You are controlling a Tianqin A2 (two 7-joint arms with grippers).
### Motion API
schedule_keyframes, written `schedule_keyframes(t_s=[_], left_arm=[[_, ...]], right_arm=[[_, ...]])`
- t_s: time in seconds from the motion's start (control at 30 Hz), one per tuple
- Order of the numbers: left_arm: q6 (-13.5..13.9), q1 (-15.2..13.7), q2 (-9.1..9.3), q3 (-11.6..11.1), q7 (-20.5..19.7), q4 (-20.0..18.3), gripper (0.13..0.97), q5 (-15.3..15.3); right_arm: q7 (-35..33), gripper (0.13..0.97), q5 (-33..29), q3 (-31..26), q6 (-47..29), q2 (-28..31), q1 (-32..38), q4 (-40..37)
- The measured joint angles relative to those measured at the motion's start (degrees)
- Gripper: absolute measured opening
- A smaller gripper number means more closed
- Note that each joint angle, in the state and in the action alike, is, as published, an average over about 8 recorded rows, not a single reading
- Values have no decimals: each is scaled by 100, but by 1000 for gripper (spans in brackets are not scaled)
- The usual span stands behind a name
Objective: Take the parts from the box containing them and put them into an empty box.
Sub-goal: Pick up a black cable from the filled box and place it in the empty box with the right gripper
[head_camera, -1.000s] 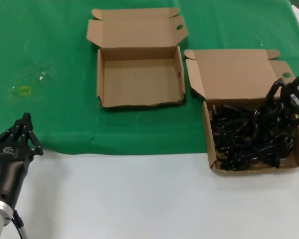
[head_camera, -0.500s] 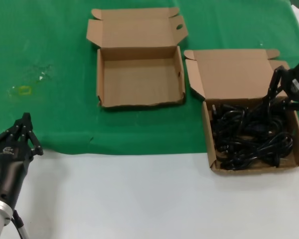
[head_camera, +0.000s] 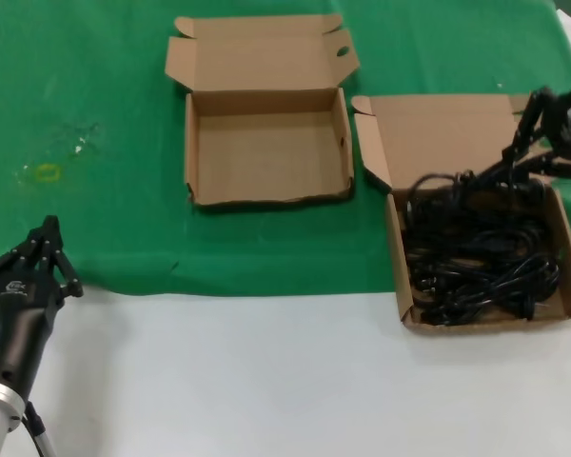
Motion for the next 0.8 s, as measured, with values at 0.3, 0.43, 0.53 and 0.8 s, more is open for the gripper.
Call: schedule_keyframes(t_s=[0.3, 0.43, 0.53, 0.8], left_arm=[[0, 0, 0, 0, 0, 0, 144, 0], [0, 0, 0, 0, 0, 0, 144, 0], [0, 0, 0, 0, 0, 0, 144, -1], [0, 0, 0, 0, 0, 0, 144, -1]], right_arm=[[74, 173, 19, 53, 39, -168, 354, -206], [42, 173, 21, 52, 124, -328, 482, -371], [4, 173, 22, 43, 205, -495, 574, -545], [-124, 173, 58, 28, 470, -1163, 904, -1345]])
